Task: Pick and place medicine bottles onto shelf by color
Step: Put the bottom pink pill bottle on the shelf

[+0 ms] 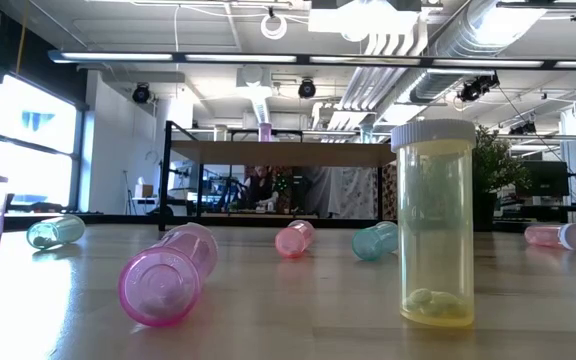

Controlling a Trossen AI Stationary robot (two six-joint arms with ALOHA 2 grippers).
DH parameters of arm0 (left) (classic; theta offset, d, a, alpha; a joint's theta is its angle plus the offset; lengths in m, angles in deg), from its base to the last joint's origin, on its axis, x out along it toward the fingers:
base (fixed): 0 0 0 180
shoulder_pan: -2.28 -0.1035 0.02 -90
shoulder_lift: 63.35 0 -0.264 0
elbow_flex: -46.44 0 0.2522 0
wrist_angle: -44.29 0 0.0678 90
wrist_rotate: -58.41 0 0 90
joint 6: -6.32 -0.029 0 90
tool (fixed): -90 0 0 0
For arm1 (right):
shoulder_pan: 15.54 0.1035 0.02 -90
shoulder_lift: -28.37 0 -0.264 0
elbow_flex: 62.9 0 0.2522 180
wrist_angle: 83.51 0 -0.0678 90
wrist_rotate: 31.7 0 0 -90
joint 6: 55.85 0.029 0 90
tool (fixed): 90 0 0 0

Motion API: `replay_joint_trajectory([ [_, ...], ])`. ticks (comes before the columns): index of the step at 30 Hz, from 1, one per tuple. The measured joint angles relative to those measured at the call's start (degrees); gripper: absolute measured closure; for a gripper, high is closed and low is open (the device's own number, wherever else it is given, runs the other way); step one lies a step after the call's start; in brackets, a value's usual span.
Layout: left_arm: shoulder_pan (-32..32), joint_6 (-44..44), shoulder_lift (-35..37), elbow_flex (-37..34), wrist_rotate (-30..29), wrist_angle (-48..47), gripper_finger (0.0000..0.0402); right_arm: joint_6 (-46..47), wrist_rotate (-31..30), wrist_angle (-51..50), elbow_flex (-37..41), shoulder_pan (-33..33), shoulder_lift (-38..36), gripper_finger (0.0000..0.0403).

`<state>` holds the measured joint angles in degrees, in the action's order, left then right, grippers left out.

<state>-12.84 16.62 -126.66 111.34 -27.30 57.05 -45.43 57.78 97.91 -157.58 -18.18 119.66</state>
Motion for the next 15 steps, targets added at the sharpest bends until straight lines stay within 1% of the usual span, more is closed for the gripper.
replay_joint_trajectory([
  [4, 0.0, -0.02, 0.0, 0.0, 0.0, -0.02, 0.0307, -0.02, -0.04, -0.07, 0.0, 0.0, 0.0, 0.032],
  [15, 0.0, -0.02, -0.06, 0.0, 0.2, 0.24, 0.0308, -0.05, 0.0, -0.03, 0.0, 0.02, 0.0, 0.0315],
])
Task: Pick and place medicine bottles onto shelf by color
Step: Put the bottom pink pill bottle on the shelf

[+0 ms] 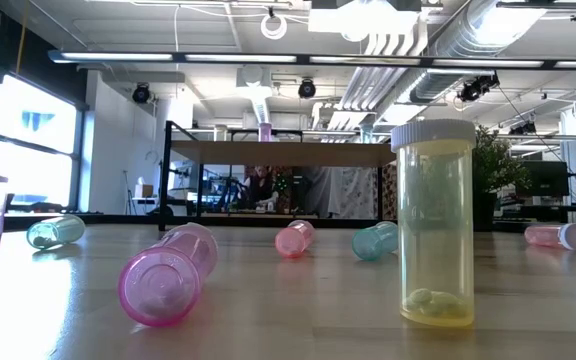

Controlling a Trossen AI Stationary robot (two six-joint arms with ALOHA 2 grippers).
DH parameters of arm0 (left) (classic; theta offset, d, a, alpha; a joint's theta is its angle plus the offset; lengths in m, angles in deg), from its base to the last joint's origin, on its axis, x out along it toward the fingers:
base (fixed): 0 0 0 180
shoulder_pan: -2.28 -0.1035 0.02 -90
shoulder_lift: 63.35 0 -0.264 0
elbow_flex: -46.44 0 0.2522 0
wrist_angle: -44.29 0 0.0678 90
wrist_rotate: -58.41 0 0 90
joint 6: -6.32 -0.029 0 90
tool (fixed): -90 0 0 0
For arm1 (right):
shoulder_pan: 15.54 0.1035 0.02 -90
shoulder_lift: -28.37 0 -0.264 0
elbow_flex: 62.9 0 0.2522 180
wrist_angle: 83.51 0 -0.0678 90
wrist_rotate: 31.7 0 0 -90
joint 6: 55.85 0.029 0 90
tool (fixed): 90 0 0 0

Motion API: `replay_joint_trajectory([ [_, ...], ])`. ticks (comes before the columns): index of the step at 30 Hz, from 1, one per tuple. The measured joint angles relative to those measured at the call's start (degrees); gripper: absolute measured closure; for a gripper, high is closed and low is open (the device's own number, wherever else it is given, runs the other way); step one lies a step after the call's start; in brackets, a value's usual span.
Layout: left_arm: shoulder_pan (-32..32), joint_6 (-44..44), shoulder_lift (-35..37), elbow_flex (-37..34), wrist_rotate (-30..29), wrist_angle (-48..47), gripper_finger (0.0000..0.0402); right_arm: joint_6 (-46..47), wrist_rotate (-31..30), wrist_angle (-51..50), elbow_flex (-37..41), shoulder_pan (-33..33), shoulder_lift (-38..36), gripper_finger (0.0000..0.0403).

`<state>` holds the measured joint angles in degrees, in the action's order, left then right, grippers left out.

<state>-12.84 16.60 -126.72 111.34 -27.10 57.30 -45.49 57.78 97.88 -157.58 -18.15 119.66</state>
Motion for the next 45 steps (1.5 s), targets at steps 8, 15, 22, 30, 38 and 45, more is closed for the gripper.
replay_joint_trajectory([
  [8, -0.02, -0.04, -0.01, 0.0, 0.0, 0.09, 0.0308, -0.32, -1.21, 0.02, 0.0, 0.0, 0.0, 0.0279],
  [15, -0.02, -1.4, -0.07, -0.02, -0.21, -0.16, 0.0309, 0.2, -3.08, -1.55, 0.0, 0.02, -0.1, 0.025],
  [22, -0.02, -1.72, -0.23, -0.09, -0.77, -0.44, 0.0309, 0.29, -3.98, -4.65, 0.0, 0.02, -0.55, 0.0237],
  [30, -0.13, -3.02, -0.18, -0.09, -1.17, -0.11, 0.0309, 0.31, -4.02, -9.12, -0.02, 0.02, -2.65, 0.0237],
  [38, -0.35, -3.47, -0.12, -0.09, -1.99, -2.4, 0.0309, 2.6, -4.02, -20.9, -0.02, 0.02, -6.97, 0.0237],
  [45, -0.31, -3.47, -0.3, -0.07, -2.82, -7.07, 0.0309, -0.3, -3.71, -26.71, -0.02, -0.2, -12.99, 0.0237],
])
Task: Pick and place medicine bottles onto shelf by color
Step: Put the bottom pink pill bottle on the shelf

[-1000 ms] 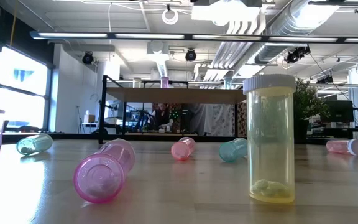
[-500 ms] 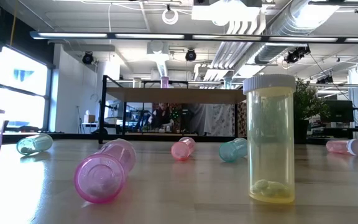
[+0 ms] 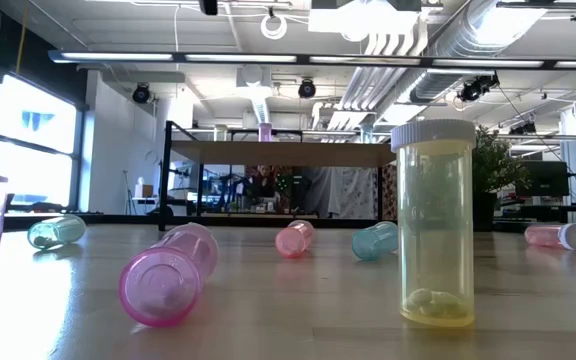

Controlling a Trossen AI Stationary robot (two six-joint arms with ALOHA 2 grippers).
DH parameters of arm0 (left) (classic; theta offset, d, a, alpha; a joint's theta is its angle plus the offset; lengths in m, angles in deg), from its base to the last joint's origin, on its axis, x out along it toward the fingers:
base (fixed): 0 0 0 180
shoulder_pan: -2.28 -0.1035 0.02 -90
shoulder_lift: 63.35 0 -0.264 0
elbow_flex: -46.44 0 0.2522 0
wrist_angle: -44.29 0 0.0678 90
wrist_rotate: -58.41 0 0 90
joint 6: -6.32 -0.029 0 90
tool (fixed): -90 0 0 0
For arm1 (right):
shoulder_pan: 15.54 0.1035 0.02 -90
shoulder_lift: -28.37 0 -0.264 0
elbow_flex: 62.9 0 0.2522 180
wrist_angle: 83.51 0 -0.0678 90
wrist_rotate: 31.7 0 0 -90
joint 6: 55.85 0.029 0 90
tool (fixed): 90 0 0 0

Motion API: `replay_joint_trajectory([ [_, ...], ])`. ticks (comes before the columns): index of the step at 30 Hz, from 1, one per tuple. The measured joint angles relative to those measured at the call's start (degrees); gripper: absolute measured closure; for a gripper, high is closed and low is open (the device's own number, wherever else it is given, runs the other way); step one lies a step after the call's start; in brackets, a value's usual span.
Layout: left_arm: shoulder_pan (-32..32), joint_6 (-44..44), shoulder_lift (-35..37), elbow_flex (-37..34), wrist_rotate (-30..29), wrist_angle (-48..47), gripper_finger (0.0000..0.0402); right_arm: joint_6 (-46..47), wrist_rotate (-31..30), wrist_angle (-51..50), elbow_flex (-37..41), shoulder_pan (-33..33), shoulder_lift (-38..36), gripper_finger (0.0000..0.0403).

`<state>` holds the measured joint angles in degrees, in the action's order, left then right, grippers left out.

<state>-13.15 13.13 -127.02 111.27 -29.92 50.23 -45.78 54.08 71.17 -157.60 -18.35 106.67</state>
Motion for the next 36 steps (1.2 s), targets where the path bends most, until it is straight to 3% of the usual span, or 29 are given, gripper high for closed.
replay_joint_trajectory([
  [8, 0.98, 0.02, -2.39, 0.03, -0.22, -1.17, 0.0309, -6.23, 0.88, -3.74, 0.0, -2.92, -4.92, 0.0237],
  [22, 1.64, 0.02, -12.21, 0.02, -0.87, 6.17, 0.0309, -12.66, 19.07, -10.45, -5.27, -14.54, -5.55, 0.0237],
  [36, 1.36, 0.0, -17.48, 0.02, -0.87, 10.54, 0.0309, -15.06, 24.89, -14.4, -5.29, -15.52, -0.28, 0.0237],
])
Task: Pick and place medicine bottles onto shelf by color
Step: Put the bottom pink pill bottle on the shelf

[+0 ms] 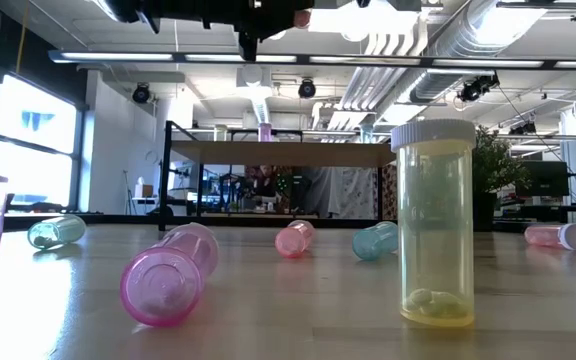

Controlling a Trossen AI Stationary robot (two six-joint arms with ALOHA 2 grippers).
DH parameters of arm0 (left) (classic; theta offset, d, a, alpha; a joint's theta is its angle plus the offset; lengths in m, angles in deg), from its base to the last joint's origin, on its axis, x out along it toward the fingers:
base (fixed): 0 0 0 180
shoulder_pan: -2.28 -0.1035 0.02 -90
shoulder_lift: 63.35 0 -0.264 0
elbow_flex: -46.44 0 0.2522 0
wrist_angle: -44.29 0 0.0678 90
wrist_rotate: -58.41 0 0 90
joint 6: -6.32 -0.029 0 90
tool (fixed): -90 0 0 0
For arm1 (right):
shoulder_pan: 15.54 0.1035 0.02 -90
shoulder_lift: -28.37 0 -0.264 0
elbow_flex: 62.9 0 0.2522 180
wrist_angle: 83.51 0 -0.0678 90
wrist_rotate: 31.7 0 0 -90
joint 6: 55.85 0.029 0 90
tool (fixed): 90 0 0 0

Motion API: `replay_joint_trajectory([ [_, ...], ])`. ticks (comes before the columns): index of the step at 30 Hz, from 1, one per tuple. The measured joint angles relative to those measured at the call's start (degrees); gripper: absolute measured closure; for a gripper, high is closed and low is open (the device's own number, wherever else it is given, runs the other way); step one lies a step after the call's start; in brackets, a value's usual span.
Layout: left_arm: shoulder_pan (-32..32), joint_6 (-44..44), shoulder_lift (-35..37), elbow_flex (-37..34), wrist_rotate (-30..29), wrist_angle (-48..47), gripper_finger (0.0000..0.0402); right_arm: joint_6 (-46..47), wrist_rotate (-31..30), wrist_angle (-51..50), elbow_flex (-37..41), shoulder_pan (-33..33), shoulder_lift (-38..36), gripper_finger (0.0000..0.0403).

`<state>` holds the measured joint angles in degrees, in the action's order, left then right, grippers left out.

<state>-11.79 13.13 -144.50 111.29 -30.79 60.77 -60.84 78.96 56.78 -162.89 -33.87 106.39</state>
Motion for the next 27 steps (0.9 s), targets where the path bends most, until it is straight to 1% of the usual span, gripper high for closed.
replay_joint_trajectory([
  [5, -0.73, 0.0, 0.0, 0.0, 0.0, 0.08, 0.0309, 0.02, 1.04, 0.5, 0.0, 0.92, 3.08, 0.0237],
  [12, -1.83, 0.01, 0.0, 0.0, 0.0, 0.07, 0.0309, 1.0, 1.36, 0.97, 0.0, 2.01, 4.64, 0.0237],
  [14, -1.86, 0.02, 0.0, 0.0, 0.0, 0.07, 0.0309, 1.07, 1.16, 0.99, 0.0, 2.01, 5.18, 0.0237],
  [17, -1.83, 0.01, 0.0, 0.0, -0.07, 0.04, 0.0309, 1.35, -1.57, 0.96, 0.0, 2.01, 6.07, 0.0237],
  [19, -1.83, 0.01, 0.0, 0.0, -0.04, -0.03, 0.0309, 1.34, -1.98, 1.02, 0.0, 2.01, 6.47, 0.0237],
  [27, -1.85, 0.0, 0.02, 0.0, 0.0, 0.07, 0.0309, 2.11, -0.82, 0.99, 0.0, 2.01, 7.61, 0.0238],
])
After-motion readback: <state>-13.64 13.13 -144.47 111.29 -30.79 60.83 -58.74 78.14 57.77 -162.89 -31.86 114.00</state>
